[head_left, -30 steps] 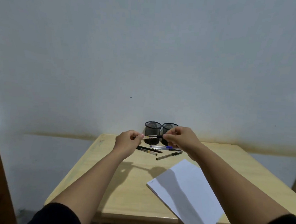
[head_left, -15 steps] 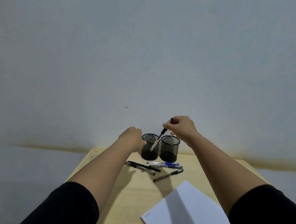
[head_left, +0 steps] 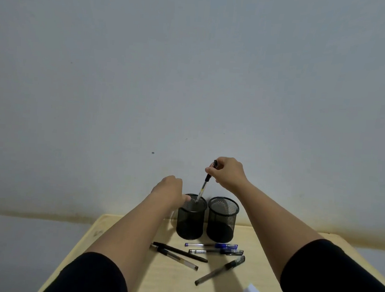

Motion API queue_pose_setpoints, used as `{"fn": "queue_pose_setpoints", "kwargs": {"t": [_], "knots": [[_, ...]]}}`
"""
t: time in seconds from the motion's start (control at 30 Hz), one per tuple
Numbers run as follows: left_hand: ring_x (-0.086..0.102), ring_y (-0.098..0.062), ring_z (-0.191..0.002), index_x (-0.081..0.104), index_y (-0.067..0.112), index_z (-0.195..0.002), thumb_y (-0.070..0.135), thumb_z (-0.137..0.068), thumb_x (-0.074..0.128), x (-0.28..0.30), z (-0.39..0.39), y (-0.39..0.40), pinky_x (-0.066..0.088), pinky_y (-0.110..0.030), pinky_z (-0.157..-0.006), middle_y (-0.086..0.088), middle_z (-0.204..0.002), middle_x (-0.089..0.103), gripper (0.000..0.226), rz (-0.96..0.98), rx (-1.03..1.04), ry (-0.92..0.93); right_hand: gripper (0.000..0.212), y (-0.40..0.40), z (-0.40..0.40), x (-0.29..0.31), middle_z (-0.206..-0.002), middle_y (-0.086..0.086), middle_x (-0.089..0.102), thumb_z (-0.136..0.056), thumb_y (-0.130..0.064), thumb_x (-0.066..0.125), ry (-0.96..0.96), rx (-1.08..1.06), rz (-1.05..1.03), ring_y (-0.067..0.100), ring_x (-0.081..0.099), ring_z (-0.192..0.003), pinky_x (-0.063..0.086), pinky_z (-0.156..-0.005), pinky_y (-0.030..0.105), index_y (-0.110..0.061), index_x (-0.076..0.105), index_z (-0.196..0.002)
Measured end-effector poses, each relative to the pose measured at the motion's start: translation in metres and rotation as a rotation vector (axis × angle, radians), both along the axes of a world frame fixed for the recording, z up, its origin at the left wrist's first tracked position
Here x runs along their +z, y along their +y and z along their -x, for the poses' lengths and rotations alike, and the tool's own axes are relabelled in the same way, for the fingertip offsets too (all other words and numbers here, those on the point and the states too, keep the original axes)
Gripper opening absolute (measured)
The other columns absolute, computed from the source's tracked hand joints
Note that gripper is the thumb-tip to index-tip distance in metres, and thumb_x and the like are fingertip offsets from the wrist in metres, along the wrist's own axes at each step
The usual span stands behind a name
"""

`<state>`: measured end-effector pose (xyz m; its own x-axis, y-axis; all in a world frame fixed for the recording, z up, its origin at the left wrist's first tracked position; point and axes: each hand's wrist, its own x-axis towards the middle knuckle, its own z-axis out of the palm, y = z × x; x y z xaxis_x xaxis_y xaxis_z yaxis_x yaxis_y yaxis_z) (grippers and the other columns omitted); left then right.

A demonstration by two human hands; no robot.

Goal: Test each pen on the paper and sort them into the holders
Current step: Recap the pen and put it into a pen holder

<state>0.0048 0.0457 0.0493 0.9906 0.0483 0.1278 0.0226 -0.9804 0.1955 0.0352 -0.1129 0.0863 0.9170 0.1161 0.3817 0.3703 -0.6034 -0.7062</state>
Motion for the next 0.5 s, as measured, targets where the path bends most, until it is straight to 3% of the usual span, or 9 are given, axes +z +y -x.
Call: {"fn": "queue_pose_setpoints", "kwargs": {"t": [0.23,0.4,0.5], "knots": [[0.042,-0.025,-0.129,0.042,0.007,-0.135,0.047,-0.087,0.056,-0.038,-0.027,0.005,0.038,-0.034,-0.103,-0.012,-0.137,0.048,0.064,0.12,-0.041,0.08,0.018,0.014,-0.036,-0.049,-0.077,0.007,0.06,-0.082,-0.022,0.066,0.122,0.015,0.042,0.02,0.054,-0.072,0.049,-0.073,0.034,-0.004,0.064,-0.08],[0.054,-0.024,-0.113,0.057,0.013,-0.122,0.045,-0.086,0.058,-0.046,-0.035,0.01,0.043,-0.029,-0.088,-0.009,-0.114,0.061,0.048,0.228,-0.069,0.082,0.03,0.022,-0.049,-0.071,-0.077,0.011,0.062,-0.079,-0.024,0.068,0.174,0.018,0.006,0.02,0.054,-0.072,0.049,-0.07,0.034,0.004,0.068,-0.087],[0.057,-0.021,-0.099,0.062,0.016,-0.113,0.046,-0.086,0.056,-0.049,-0.037,0.013,0.041,-0.025,-0.077,-0.004,-0.096,0.06,0.041,0.229,-0.085,0.093,0.029,0.024,-0.051,-0.075,-0.089,0.01,0.066,-0.083,-0.026,0.066,0.148,0.02,0.043,0.021,0.059,-0.084,0.047,-0.077,0.032,-0.001,0.069,-0.098]]}}
